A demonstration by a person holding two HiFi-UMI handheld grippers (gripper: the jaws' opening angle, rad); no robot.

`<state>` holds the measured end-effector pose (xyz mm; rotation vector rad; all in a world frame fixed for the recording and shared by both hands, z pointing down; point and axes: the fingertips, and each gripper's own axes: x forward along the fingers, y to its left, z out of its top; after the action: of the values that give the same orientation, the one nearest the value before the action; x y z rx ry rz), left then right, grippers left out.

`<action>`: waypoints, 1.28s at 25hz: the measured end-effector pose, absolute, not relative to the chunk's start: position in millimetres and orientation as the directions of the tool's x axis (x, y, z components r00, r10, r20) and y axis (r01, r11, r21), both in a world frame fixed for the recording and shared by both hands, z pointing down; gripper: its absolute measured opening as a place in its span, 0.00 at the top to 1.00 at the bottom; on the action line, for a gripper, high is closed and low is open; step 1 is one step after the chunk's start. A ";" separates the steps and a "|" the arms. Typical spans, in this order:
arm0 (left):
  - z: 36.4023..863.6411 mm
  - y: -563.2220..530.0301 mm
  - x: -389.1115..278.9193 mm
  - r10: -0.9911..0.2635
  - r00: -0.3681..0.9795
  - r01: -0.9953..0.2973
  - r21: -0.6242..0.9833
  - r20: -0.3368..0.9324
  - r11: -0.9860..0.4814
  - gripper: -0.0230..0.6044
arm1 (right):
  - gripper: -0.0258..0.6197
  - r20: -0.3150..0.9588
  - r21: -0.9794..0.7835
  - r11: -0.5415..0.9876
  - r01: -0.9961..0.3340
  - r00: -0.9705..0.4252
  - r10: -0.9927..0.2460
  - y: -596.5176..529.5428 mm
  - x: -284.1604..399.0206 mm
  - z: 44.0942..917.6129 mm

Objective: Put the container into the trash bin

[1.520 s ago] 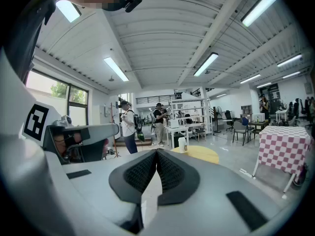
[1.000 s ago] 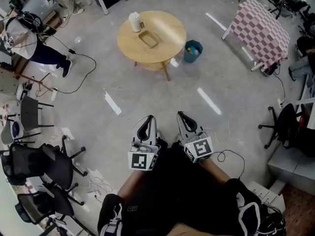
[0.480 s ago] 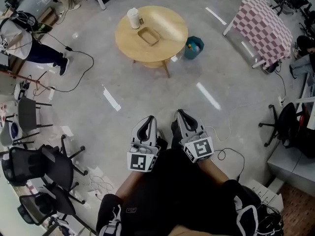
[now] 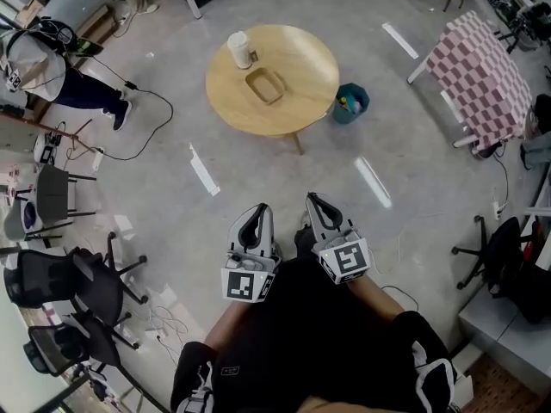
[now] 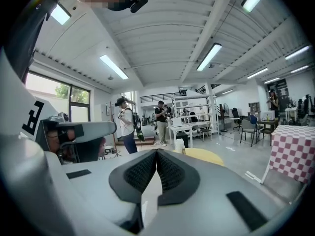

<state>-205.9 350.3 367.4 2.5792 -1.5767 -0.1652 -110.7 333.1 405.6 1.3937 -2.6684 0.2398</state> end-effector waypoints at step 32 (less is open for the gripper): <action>375.4 18.9 -247.8 -0.888 0.458 -0.865 0.207 -0.051 -0.458 0.94 | 0.92 0.378 -0.053 0.580 -0.813 -0.554 -0.742 -4.5 -162.6 475.8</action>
<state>-247.8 18.9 375.4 2.5495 -1.5444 -0.2272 -162.6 -4.5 475.8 1.2703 -2.4986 0.3181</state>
